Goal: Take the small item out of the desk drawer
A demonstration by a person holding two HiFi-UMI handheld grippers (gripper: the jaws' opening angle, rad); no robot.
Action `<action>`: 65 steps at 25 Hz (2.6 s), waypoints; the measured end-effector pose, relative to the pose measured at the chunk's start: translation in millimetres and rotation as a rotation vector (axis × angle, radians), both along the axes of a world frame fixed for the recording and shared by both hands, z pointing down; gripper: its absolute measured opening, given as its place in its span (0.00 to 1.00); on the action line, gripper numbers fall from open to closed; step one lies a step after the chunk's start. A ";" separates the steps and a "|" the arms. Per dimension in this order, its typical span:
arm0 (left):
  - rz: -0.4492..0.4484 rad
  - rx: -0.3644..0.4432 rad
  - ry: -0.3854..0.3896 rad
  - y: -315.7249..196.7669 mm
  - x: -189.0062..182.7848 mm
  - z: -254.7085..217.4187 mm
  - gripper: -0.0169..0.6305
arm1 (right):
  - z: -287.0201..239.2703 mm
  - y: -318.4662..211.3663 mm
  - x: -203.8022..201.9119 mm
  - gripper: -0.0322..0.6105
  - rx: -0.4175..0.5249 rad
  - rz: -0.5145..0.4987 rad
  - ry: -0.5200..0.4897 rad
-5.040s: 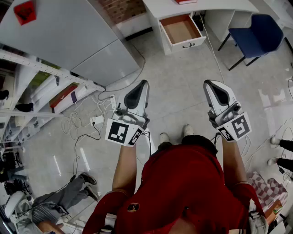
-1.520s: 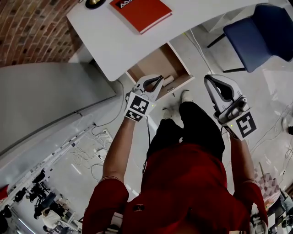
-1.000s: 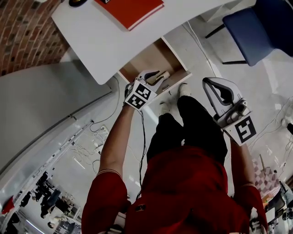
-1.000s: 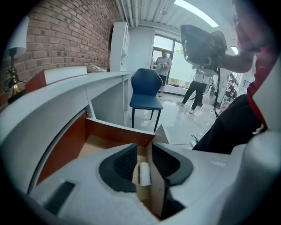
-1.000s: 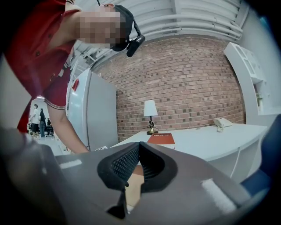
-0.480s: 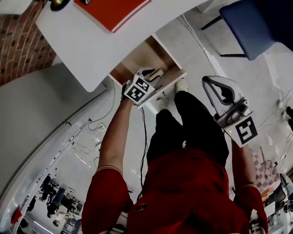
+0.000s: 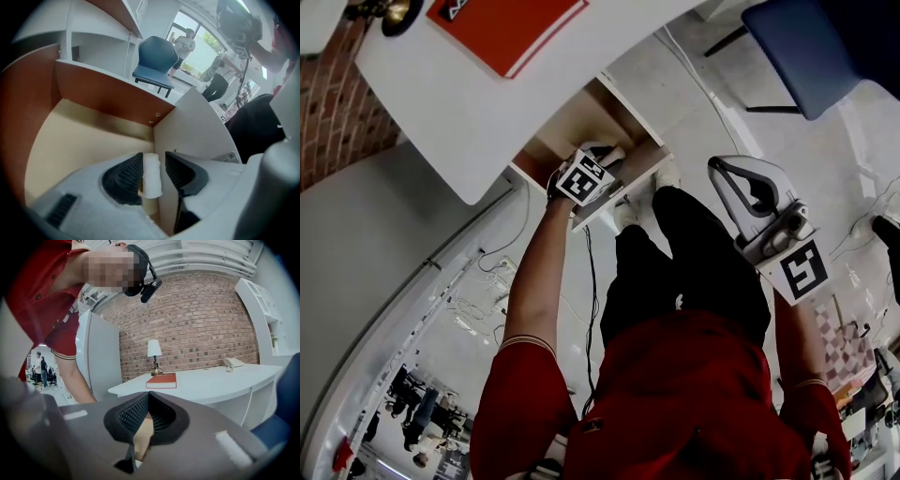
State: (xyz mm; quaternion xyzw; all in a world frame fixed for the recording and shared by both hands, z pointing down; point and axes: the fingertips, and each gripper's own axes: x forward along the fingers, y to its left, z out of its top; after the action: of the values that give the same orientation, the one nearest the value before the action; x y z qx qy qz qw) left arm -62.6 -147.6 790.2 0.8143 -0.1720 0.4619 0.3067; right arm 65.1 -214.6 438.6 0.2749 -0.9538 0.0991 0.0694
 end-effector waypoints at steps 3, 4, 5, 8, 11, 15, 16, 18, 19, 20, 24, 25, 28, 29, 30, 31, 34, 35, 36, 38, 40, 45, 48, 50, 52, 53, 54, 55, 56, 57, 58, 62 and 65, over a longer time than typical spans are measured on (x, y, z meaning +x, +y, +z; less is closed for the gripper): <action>-0.001 -0.026 -0.021 0.7 -2.8 11.0 0.27 | 6.9 -1.4 3.5 0.07 -0.014 -0.002 0.004; 0.003 -0.037 -0.031 2.0 -4.2 14.7 0.27 | 8.3 -1.9 4.8 0.07 -0.017 -0.003 0.005; 0.008 -0.048 -0.039 3.4 -5.3 18.4 0.27 | 9.4 -2.4 6.1 0.07 -0.020 -0.004 0.006; 0.013 -0.079 -0.045 6.2 -7.3 26.2 0.27 | 11.7 -4.4 7.9 0.07 -0.022 -0.005 0.005; 0.031 -0.110 -0.047 10.2 -6.4 31.0 0.27 | 13.1 -6.2 9.2 0.07 -0.022 -0.004 0.005; 0.060 -0.147 -0.065 18.4 -3.9 40.1 0.28 | 15.5 -7.2 12.3 0.07 -0.029 0.000 0.009; 0.062 -0.152 -0.071 19.5 -4.2 42.3 0.28 | 16.6 -7.1 13.0 0.07 -0.031 0.000 0.012; 0.064 -0.157 -0.085 19.8 -5.8 45.7 0.27 | 18.5 -7.1 14.3 0.07 -0.036 0.004 0.015; 0.064 -0.157 -0.088 19.1 -6.5 46.9 0.26 | 19.4 -7.2 14.9 0.07 -0.038 0.007 0.015; 0.065 -0.156 -0.087 18.3 -6.8 47.7 0.25 | 20.3 -7.2 15.6 0.07 -0.040 0.010 0.015; 0.072 -0.155 -0.088 18.2 -6.7 47.6 0.24 | 22.5 -6.6 16.3 0.07 -0.043 0.013 0.016; 0.072 -0.152 -0.091 18.1 -6.9 46.7 0.24 | 21.9 -6.7 15.9 0.07 -0.043 0.013 0.015; 0.058 -0.134 -0.084 15.6 -5.9 40.6 0.23 | 19.1 -5.9 14.3 0.07 -0.041 0.012 0.009; 0.052 -0.124 -0.078 14.1 -5.3 37.8 0.23 | 18.3 -5.1 13.8 0.07 -0.041 0.011 0.008; 0.048 -0.112 -0.073 12.3 -4.9 34.8 0.23 | 17.5 -4.2 13.3 0.07 -0.040 0.009 0.005; 0.045 -0.099 -0.070 10.5 -4.9 31.3 0.23 | 16.6 -3.0 12.7 0.07 -0.039 0.008 0.003; 0.039 -0.062 -0.062 4.4 -5.5 16.5 0.23 | 12.3 0.1 9.5 0.07 -0.033 0.004 -0.006; 0.034 -0.046 -0.055 1.4 -5.3 10.6 0.23 | 10.5 1.0 8.1 0.07 -0.031 0.004 -0.010; 0.029 -0.028 -0.045 -1.8 -4.4 4.4 0.23 | 8.4 1.8 6.6 0.07 -0.030 0.004 -0.014; 0.020 0.006 -0.028 -7.3 -2.4 -10.9 0.23 | 4.2 3.5 3.1 0.07 -0.028 0.004 -0.023; 0.009 0.039 -0.012 -12.5 -0.8 -28.2 0.23 | -0.3 5.0 -1.1 0.07 -0.022 0.001 -0.031; -0.017 0.128 0.034 -19.7 2.0 -71.0 0.23 | -14.8 10.0 -10.7 0.07 -0.001 -0.003 -0.048; -0.041 0.185 0.058 -22.4 0.6 -99.2 0.23 | -25.6 15.6 -14.8 0.07 0.016 -0.005 -0.054; -0.057 0.223 0.077 -21.6 -1.0 -119.2 0.23 | -31.1 21.0 -18.5 0.07 0.020 -0.005 -0.056; -0.078 0.263 0.104 -19.1 -2.2 -141.7 0.23 | -36.1 27.1 -23.0 0.07 0.022 -0.003 -0.060; -0.089 0.285 0.120 -18.2 -2.3 -153.9 0.23 | -39.0 29.7 -25.1 0.07 0.025 -0.002 -0.063; -0.099 0.310 0.137 -17.7 -2.0 -166.5 0.23 | -42.3 32.1 -27.0 0.07 0.030 0.000 -0.066; -0.109 0.335 0.155 -17.4 -1.5 -179.6 0.23 | -45.9 34.4 -28.6 0.07 0.035 0.002 -0.068; -0.120 0.360 0.173 -16.7 -0.9 -192.8 0.23 | -49.6 37.0 -30.0 0.07 0.041 0.004 -0.070; -0.133 0.383 0.192 -15.5 -0.3 -206.0 0.23 | -53.1 40.0 -31.3 0.07 0.044 0.007 -0.072; -0.148 0.406 0.210 -14.1 0.1 -219.2 0.23 | -56.6 43.2 -32.5 0.07 0.046 0.008 -0.074; -0.224 0.501 0.287 -9.4 1.2 -272.0 0.23 | -71.4 55.5 -37.5 0.07 0.058 0.011 -0.083; -0.276 0.565 0.338 -2.8 -0.1 -309.2 0.23 | -82.3 65.8 -40.5 0.07 0.072 0.009 -0.085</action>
State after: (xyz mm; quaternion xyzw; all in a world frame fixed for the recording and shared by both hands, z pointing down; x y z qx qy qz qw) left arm -62.7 -150.4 481.0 0.9009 -0.3480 0.2094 0.1531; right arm 24.6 -148.8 356.3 0.2773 -0.9575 0.0768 0.0186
